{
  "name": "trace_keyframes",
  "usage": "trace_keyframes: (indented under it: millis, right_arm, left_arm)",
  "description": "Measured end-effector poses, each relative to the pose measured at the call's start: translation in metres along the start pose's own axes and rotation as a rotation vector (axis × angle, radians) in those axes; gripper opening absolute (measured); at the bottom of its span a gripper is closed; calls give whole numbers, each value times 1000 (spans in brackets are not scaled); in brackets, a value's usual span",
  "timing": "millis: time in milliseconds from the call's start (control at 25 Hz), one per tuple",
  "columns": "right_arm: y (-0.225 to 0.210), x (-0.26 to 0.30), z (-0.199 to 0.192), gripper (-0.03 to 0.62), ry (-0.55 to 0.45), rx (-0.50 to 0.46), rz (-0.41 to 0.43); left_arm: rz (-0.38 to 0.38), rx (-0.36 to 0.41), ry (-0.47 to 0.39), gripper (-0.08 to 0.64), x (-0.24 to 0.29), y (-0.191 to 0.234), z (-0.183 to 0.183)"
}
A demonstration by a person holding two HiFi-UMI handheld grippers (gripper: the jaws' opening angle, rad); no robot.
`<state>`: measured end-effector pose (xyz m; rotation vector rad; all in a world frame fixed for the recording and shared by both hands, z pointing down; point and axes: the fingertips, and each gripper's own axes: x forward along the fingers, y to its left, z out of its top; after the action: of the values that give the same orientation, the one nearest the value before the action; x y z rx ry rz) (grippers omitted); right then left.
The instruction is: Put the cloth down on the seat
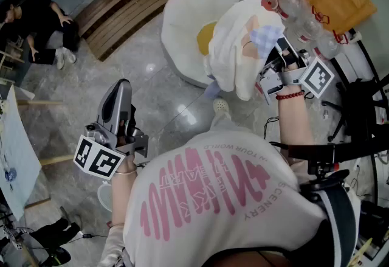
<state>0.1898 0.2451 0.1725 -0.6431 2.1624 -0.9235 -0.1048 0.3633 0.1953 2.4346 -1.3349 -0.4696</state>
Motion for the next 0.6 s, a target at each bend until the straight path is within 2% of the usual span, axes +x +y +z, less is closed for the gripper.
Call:
trace_keyframes:
  millis: [360,600]
  right_arm:
    - [4,5,2,48,-1,-9,13]
    - [12,11,16,48,-42,-21,54]
  left_arm:
    - [10,8,-23,9,-6,2,6]
    - [37,41,-43,9,-17,6,12]
